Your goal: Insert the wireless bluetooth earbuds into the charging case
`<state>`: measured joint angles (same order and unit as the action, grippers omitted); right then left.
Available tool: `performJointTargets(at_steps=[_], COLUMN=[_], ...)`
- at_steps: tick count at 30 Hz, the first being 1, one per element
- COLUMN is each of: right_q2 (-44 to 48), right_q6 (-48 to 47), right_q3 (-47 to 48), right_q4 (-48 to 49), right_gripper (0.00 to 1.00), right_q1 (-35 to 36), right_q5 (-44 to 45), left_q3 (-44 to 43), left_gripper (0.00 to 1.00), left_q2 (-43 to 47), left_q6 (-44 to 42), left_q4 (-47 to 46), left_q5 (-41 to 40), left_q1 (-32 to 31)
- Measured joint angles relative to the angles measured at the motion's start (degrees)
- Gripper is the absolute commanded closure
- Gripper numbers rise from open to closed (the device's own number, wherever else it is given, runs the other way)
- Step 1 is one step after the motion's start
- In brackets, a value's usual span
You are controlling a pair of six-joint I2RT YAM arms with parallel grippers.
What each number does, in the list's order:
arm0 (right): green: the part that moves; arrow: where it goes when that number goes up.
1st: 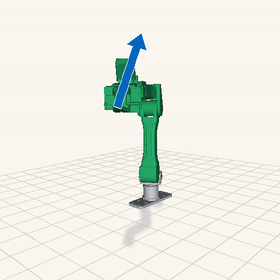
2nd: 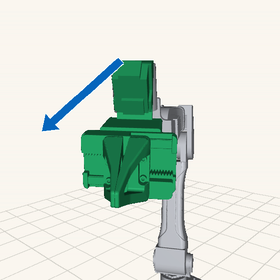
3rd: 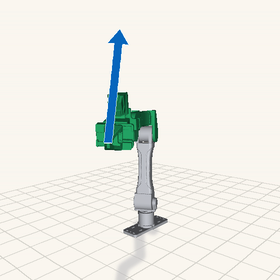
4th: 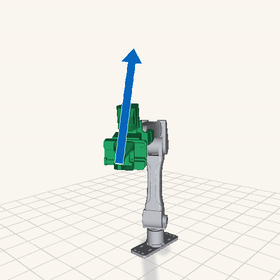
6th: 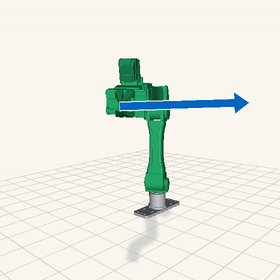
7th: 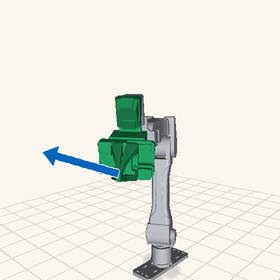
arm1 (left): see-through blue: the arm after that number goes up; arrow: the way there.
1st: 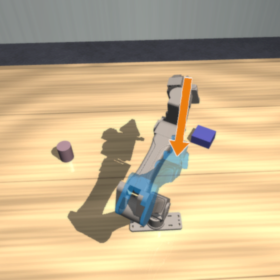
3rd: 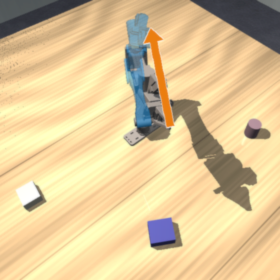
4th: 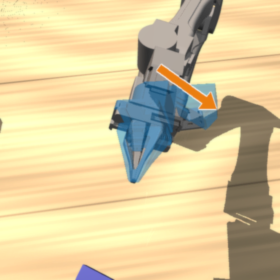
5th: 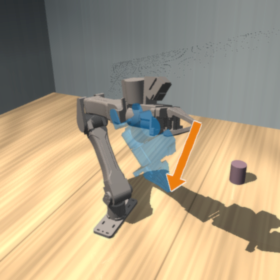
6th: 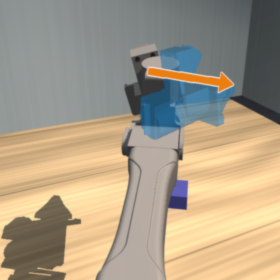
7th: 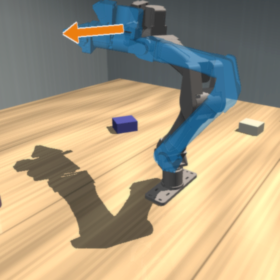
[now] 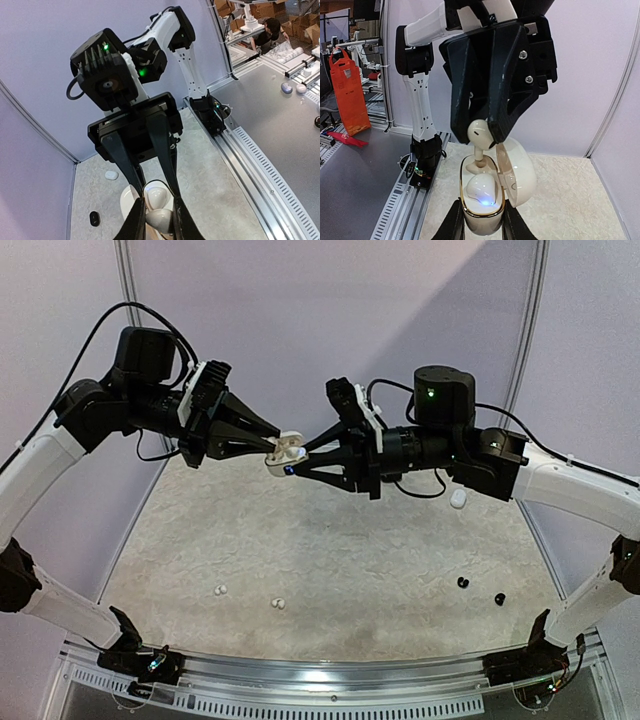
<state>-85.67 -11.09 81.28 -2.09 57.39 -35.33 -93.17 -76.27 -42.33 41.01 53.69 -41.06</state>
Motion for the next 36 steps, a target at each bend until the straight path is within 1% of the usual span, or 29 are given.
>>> performJointTargets(at_steps=[11,18,31,36], right_q2=[-0.07,-0.07,-0.07,-0.07], right_q6=[-0.15,-0.07,0.44,0.24], right_q3=[-0.02,-0.81,-2.03,-2.51], right_q4=[1.22,1.86,2.82,3.78], right_gripper=[0.98,0.98,0.98,0.99], right_q1=[0.22,0.28,0.39,0.55], right_q5=[-0.42,-0.5,-1.07,-1.55], left_q3=[0.35,1.46,1.92,2.1], left_gripper=[1.0,1.0,1.0,1.0], left_q2=[0.02,0.46,0.9,1.31], left_q6=[-0.2,-2.12,-10.86,-12.35], left_q4=[-1.33,-1.27,2.84,3.37], left_q5=[-0.15,-0.17,0.28,-0.07], left_q1=[-0.74,-0.74,-0.74,-1.22])
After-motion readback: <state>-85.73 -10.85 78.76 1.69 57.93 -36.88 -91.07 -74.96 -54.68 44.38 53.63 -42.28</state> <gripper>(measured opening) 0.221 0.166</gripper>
